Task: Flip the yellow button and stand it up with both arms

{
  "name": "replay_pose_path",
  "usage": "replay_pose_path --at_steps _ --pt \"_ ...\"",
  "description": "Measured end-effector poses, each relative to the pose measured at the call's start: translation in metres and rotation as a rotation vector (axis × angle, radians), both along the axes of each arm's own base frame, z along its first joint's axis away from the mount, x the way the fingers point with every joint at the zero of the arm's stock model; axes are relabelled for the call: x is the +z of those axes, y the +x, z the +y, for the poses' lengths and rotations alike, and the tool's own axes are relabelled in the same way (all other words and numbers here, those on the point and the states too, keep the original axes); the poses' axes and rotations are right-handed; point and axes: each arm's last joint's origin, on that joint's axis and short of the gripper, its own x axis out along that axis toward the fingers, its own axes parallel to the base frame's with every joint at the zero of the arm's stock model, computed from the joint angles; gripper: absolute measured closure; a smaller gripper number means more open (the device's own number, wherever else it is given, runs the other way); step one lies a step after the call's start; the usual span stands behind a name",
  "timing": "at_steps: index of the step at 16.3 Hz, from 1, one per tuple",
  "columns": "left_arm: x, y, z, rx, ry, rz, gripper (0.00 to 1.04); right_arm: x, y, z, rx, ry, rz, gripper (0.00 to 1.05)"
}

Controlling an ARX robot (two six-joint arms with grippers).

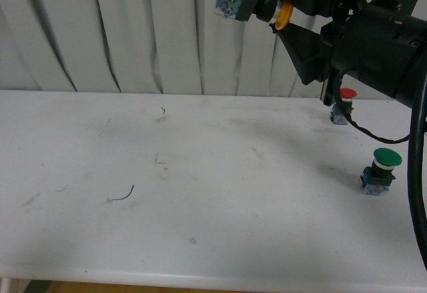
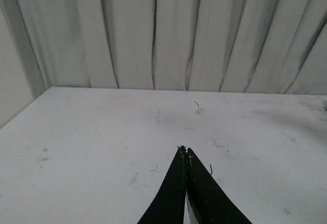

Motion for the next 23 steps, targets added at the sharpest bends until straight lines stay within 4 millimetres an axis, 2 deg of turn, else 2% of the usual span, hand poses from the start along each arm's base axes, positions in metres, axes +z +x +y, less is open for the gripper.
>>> replay_pose_path --at_steps 4,6,8,10,12,14,17,20,22,23 --pt "0.000 0.000 0.000 0.000 -0.001 0.000 0.62 0.007 0.004 0.002 -0.003 -0.062 -0.078 0.69" --pt "0.000 0.000 0.000 0.000 -0.001 -0.001 0.46 0.014 0.009 0.002 -0.043 -0.135 -0.129 0.69" --pt "0.000 0.000 0.000 0.000 -0.001 0.000 0.28 0.018 0.018 -0.005 -0.114 -0.281 -0.110 0.69" --pt "0.000 0.000 0.000 0.000 -0.001 -0.001 0.08 0.011 0.028 -0.025 -0.214 -0.500 -0.052 0.69" --pt "0.000 0.000 0.000 0.000 -0.001 -0.001 0.07 0.000 0.031 -0.054 -0.284 -0.765 0.002 0.69" --pt "0.000 0.000 0.000 0.000 -0.001 0.000 0.07 0.005 0.035 -0.082 -0.338 -0.985 0.002 0.69" --pt "0.000 0.000 0.000 0.000 -0.001 0.000 0.07 0.014 0.042 -0.116 -0.381 -1.151 0.045 0.69" --pt "0.000 0.000 0.000 0.000 -0.001 0.000 0.07 0.019 0.046 -0.141 -0.419 -1.274 0.130 0.69" --pt "0.000 0.000 0.000 0.000 -0.001 0.000 0.07 0.025 0.057 -0.152 -0.459 -1.373 0.182 0.69" --pt "0.000 0.000 0.000 0.000 -0.001 0.000 0.07 0.012 0.076 -0.152 -0.429 -1.462 0.292 0.69"
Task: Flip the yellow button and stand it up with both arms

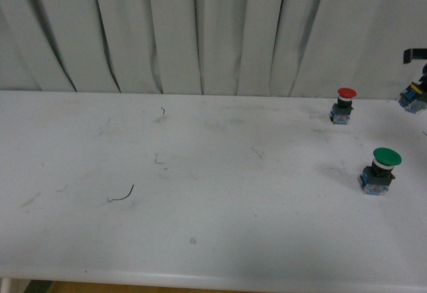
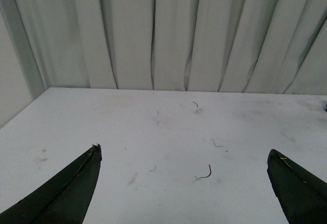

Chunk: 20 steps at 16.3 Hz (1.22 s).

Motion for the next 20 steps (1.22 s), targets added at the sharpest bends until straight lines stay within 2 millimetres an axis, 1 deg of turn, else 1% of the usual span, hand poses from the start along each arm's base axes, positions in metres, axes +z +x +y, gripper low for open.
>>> replay_pose_path --at_steps 1,8,10,12,13,14,17,20 --pt "0.000 0.000 0.000 0.000 0.000 0.000 0.07 -0.024 0.020 0.015 -0.012 -0.094 0.109 0.69" --pt "0.000 0.000 0.000 0.000 0.000 0.000 0.07 -0.030 0.028 0.024 -0.014 -0.147 0.126 0.69" --pt "0.000 0.000 0.000 0.000 0.000 0.000 0.07 -0.035 0.034 0.032 -0.015 -0.185 0.144 0.69" --pt "0.000 0.000 0.000 0.000 0.000 0.000 0.07 -0.043 0.039 0.038 -0.018 -0.204 0.172 0.69" --pt "0.000 0.000 0.000 0.000 0.000 0.000 0.07 -0.053 0.046 0.050 -0.005 -0.215 0.188 0.69" --pt "0.000 0.000 0.000 0.000 0.000 0.000 0.07 -0.056 0.049 0.057 0.006 -0.218 0.186 0.69" --pt "0.000 0.000 0.000 0.000 0.000 0.000 0.07 -0.064 0.056 0.070 0.022 -0.228 0.189 0.69" --pt "0.000 0.000 0.000 0.000 0.000 0.000 0.07 -0.081 0.061 0.079 0.028 -0.242 0.209 0.69"
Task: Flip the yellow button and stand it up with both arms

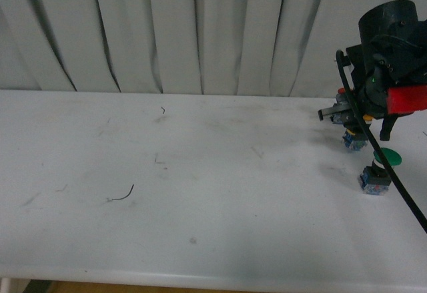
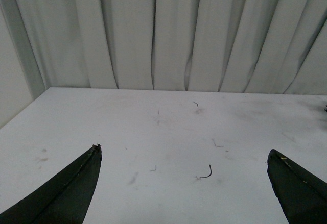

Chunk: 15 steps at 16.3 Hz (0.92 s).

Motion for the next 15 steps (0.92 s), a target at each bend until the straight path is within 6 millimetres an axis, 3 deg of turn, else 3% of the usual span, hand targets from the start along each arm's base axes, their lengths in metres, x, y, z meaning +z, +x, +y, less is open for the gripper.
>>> replay_pose_path --at_steps 15 --pt "0.0000 0.0000 0.0000 0.000 0.000 0.000 0.07 -0.0090 0.0041 -0.0018 -0.081 -0.025 -0.006 0.69"
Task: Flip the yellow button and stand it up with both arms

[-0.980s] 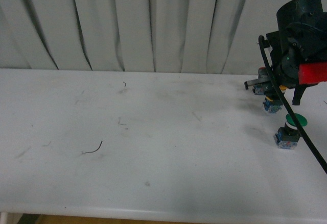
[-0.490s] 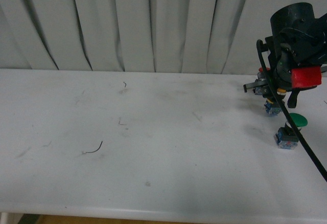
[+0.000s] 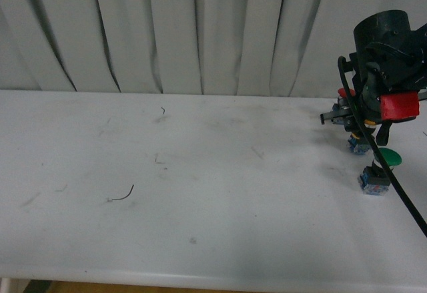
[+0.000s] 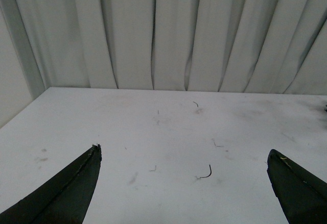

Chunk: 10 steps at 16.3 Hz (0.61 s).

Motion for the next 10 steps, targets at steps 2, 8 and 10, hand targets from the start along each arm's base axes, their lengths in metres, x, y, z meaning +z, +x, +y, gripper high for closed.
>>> replay_pose_path --at_steps 2,8,10 --pt "0.0000 0.0000 0.0000 0.000 0.000 0.000 0.07 -0.0005 0.0001 0.0000 -0.002 0.003 -0.002 0.70" --pt "0.0000 0.0000 0.0000 0.000 0.000 0.000 0.07 0.0005 0.0011 0.0001 -0.004 0.013 -0.020 0.07" --pt "0.0000 0.0000 0.0000 0.000 0.000 0.000 0.07 0.0009 0.0015 0.0004 0.004 0.025 -0.025 0.07"
